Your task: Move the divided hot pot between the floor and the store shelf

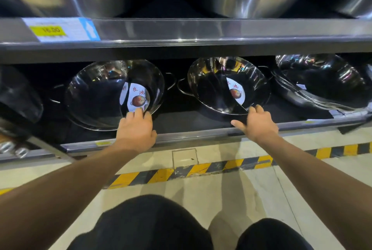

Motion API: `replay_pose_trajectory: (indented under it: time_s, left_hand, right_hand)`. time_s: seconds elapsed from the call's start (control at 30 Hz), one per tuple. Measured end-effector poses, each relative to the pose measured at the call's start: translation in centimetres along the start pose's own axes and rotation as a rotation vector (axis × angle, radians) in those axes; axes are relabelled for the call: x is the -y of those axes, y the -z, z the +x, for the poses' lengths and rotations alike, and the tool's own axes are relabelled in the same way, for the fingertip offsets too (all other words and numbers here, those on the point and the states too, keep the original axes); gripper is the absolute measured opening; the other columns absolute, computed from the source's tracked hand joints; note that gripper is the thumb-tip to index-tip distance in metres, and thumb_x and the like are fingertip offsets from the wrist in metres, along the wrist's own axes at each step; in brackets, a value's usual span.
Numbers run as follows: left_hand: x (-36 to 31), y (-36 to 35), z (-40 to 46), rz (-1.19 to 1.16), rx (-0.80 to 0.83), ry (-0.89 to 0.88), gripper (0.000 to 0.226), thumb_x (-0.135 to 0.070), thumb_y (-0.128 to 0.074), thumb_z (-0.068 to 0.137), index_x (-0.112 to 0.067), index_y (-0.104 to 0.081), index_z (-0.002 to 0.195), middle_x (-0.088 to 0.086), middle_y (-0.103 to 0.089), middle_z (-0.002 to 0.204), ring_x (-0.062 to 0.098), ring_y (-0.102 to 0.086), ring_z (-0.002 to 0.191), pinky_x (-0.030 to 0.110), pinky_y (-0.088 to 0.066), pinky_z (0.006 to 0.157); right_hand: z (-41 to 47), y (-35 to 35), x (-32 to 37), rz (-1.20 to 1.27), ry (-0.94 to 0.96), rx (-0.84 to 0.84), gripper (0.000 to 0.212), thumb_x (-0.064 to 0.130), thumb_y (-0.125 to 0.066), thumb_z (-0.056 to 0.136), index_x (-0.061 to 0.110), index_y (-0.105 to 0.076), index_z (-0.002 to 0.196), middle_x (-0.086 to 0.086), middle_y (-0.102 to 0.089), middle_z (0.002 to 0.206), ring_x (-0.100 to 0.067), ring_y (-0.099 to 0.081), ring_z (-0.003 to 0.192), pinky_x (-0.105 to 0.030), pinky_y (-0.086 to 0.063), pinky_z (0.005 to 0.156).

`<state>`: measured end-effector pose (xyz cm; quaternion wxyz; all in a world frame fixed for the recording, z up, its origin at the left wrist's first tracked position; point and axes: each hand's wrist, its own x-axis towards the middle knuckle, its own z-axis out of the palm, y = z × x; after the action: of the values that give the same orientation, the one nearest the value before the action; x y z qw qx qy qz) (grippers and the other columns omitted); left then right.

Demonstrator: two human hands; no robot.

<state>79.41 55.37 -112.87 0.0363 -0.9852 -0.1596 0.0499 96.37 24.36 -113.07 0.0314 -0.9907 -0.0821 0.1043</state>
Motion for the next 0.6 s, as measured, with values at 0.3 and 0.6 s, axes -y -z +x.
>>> replay_pose_trajectory:
  time_s: [0.3, 0.6]
  left_hand:
    - [0.8, 0.5, -0.1, 0.011, 0.094, 0.025, 0.055, -0.046, -0.051, 0.087, -0.007, -0.046, 0.125, 0.016, -0.053, 0.12, 0.036, -0.048, 0.104, 0.043, -0.042, 0.081]
    - [1.1, 5.5, 0.3, -0.129, 0.316, 0.067, 0.055, -0.042, -0.055, 0.087, -0.012, -0.043, 0.131, 0.015, -0.046, 0.123, 0.037, -0.046, 0.113, 0.048, -0.045, 0.085]
  right_hand:
    - [0.8, -0.2, 1.3, 0.008, 0.055, 0.089, 0.093, 0.07, -0.053, 0.088, -0.001, -0.037, 0.145, -0.022, -0.033, 0.155, -0.041, -0.033, 0.139, -0.051, -0.039, 0.107]
    - [0.2, 3.8, 1.7, -0.052, 0.09, 0.209, 0.089, 0.07, -0.05, 0.09, 0.001, -0.038, 0.145, -0.022, -0.04, 0.146, -0.043, -0.04, 0.132, -0.053, -0.043, 0.103]
